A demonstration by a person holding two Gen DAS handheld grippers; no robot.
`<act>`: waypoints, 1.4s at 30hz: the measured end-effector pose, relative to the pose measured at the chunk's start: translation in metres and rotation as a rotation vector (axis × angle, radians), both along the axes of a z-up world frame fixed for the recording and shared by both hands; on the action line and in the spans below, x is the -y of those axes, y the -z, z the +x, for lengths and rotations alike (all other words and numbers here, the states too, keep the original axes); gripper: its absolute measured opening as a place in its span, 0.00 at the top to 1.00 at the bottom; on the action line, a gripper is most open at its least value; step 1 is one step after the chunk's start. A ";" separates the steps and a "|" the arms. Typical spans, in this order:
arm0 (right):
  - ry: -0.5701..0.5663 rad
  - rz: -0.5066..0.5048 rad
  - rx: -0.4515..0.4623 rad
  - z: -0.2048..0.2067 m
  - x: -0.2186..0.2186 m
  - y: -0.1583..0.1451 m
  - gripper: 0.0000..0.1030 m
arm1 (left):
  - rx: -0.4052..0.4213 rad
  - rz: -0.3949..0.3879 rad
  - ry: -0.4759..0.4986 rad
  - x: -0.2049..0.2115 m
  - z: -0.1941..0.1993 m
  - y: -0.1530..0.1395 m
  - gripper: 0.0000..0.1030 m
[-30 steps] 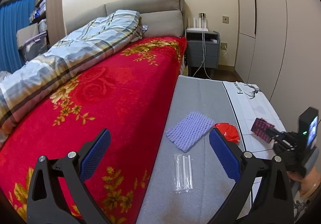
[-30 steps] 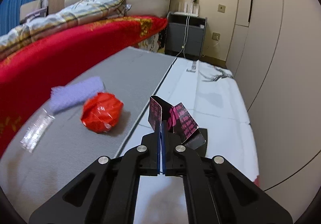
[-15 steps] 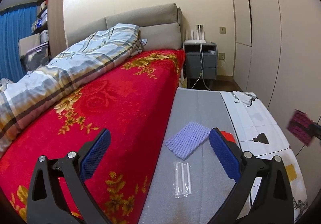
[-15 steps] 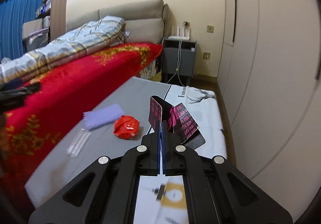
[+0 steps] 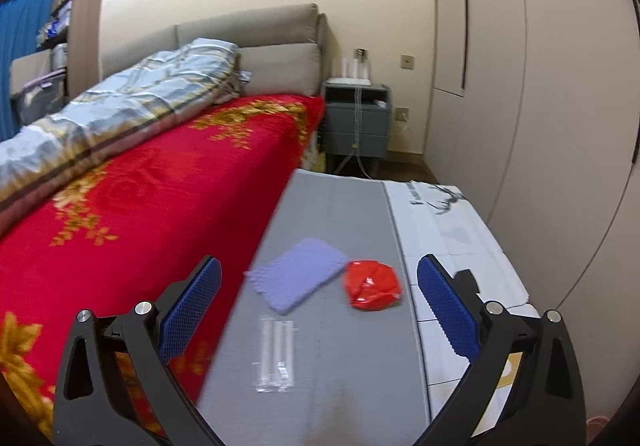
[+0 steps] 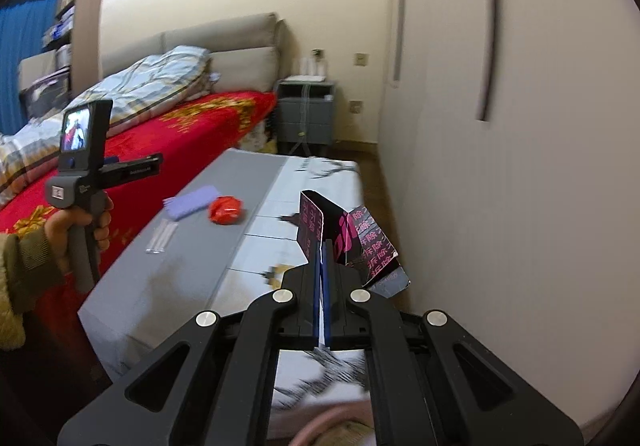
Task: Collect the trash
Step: 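Grasp the red plastic bag with the left tool and lift it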
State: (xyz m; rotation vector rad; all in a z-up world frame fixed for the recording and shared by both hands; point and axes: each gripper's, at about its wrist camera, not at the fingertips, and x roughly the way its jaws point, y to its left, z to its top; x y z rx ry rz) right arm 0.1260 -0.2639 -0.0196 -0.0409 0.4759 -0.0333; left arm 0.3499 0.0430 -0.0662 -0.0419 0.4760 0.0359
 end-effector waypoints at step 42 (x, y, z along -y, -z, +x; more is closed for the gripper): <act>0.150 0.154 -0.121 0.031 0.087 0.048 0.98 | -0.368 -0.082 0.035 0.051 0.169 0.145 0.08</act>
